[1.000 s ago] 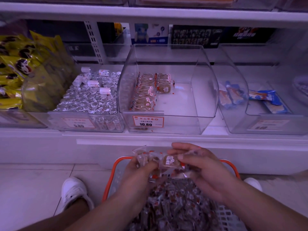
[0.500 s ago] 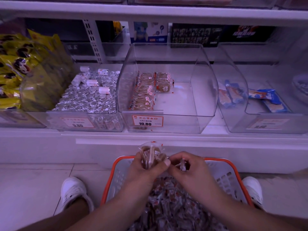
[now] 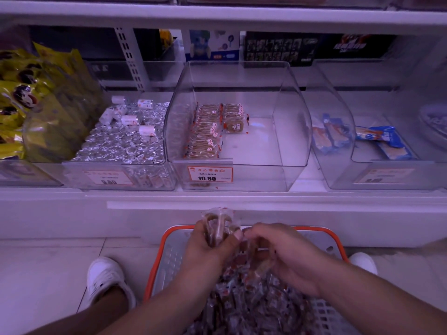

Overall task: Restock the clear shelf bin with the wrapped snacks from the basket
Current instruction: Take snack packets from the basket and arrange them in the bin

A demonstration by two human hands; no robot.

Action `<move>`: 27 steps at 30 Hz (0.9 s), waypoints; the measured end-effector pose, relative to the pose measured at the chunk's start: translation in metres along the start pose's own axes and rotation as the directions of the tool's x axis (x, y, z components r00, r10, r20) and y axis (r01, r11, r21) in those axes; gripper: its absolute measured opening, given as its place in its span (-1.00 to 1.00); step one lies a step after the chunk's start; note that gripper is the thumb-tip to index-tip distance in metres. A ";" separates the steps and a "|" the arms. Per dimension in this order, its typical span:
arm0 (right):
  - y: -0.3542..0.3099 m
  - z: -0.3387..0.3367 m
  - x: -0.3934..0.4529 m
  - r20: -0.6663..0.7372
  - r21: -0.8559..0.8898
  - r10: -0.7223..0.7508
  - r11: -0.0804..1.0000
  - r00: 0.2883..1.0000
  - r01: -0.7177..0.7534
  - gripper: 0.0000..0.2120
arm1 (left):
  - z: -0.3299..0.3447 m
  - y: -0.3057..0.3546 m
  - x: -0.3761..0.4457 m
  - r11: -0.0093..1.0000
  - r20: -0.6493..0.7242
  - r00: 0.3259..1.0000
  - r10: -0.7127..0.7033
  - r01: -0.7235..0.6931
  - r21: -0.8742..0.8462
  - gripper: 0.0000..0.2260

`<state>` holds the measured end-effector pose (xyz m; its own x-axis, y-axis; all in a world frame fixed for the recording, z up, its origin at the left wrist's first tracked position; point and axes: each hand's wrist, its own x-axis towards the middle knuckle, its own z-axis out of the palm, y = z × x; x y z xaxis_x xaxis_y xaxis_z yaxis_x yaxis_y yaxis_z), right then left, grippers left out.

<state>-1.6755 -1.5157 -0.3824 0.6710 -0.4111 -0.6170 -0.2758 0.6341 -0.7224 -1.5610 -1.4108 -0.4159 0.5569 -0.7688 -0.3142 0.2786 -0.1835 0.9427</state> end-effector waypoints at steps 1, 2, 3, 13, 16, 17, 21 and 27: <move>0.001 0.001 0.000 0.003 -0.003 -0.012 1.000 1.000 0.012 -0.72 | 0.001 -0.001 -0.001 0.998 0.024 0.999 0.042 -0.043 0.053 -0.66; 0.001 0.001 -0.001 0.018 -0.003 -0.014 1.000 1.000 0.015 -0.70 | 0.003 -0.001 -0.002 0.991 0.059 0.995 0.078 -0.084 0.101 -0.62; 0.000 0.001 -0.002 0.044 -0.007 -0.005 1.000 0.999 0.005 -0.66 | 0.004 -0.001 -0.003 0.985 0.090 0.991 0.096 -0.108 0.135 -0.59; -0.006 -0.001 -0.005 0.033 0.088 0.107 0.990 0.994 -0.110 -0.46 | 0.000 0.008 0.004 0.991 0.026 0.993 -0.112 0.114 -0.074 -0.53; -0.016 -0.011 0.000 -0.256 0.157 -0.132 0.972 0.958 0.176 -0.77 | -0.006 0.014 0.007 0.947 0.100 0.969 -0.225 0.242 -0.213 -0.52; -0.017 -0.014 0.001 -0.341 0.152 -0.231 0.943 0.911 0.296 -0.82 | -0.006 0.016 0.005 0.929 0.140 0.957 -0.254 0.281 -0.240 -0.50; -0.015 -0.011 -0.001 -0.421 0.036 -0.494 0.829 0.761 0.558 -0.91 | -0.001 0.018 0.000 0.912 0.223 0.934 -0.278 0.330 -0.242 -0.53; 0.006 0.008 -0.008 -0.197 -0.201 -0.753 0.657 0.627 0.726 -0.77 | 0.006 0.019 -0.007 0.901 0.273 0.919 -0.285 0.354 -0.250 -0.52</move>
<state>-1.6776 -1.5032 -0.3793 0.4928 -0.8648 0.0957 0.1679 -0.0135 -0.9857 -1.5645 -1.4126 -0.3948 0.2190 -0.8211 -0.5271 0.6441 -0.2841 0.7102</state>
